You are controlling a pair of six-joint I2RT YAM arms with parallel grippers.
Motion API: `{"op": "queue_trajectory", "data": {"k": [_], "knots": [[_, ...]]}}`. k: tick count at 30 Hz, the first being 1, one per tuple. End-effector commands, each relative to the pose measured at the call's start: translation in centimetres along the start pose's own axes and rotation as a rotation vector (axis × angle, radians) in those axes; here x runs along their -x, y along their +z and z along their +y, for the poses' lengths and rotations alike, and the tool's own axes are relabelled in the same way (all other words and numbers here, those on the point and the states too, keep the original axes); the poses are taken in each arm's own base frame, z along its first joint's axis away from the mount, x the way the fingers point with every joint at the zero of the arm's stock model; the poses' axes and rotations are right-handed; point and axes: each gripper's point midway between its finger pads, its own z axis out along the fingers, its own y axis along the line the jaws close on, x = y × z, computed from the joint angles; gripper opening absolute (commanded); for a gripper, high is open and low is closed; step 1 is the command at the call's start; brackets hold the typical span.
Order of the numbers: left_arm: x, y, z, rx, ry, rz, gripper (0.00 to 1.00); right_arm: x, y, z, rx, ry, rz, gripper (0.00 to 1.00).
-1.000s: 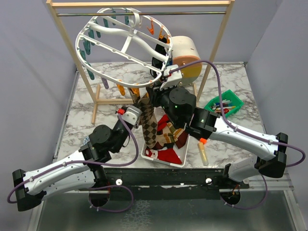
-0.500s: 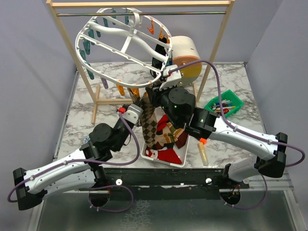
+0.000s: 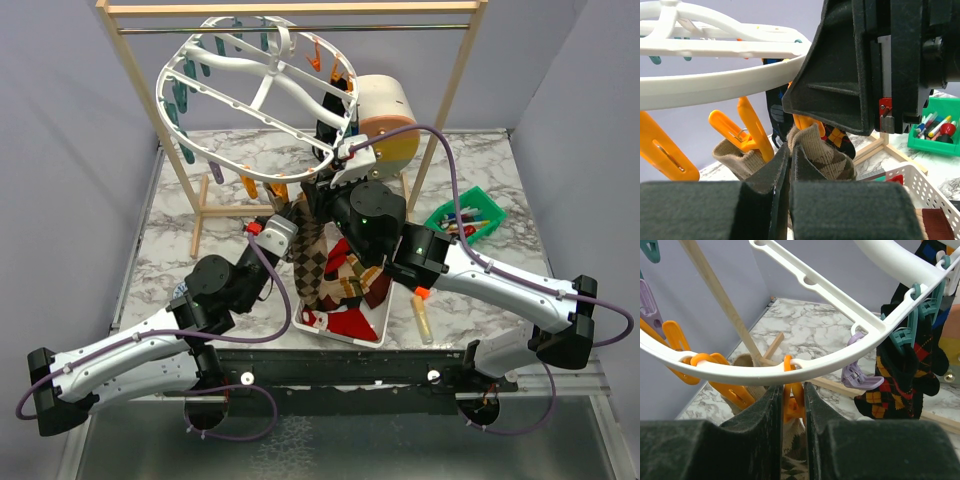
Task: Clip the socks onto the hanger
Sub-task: Clamp the sock onto the hanger.
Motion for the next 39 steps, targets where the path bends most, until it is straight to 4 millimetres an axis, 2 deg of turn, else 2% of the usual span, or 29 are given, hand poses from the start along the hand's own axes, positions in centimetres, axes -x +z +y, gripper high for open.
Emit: {"op": "queue_trajectory", "data": {"k": [1,5,13,20,24,29,39], "knots": [[1.6,0.2,-0.1,-0.010,-0.014,-0.047,0.00,-0.1,-0.3,0.9,0.045,0.005,0.019,0.04],[1.4,0.2,-0.1,-0.010,-0.014,-0.044,0.00,0.1,-0.5,1.0,0.057,0.011,0.014,0.13],[1.4,0.1,0.0,-0.006,-0.015,-0.045,0.00,0.4,-0.6,1.0,0.060,0.015,0.011,0.15],[1.4,0.1,0.0,-0.006,-0.018,-0.045,0.00,0.4,-0.7,0.9,0.060,0.014,0.011,0.22],[1.4,0.1,0.0,-0.007,-0.014,-0.043,0.00,0.6,-0.8,0.9,0.058,0.019,0.009,0.29],[1.1,-0.1,0.1,-0.004,-0.013,-0.040,0.00,0.8,-1.2,1.0,0.076,0.036,0.003,0.44],[1.0,0.1,-0.1,-0.006,-0.013,-0.036,0.00,2.2,-2.5,1.5,0.140,0.084,-0.011,0.60]]}}
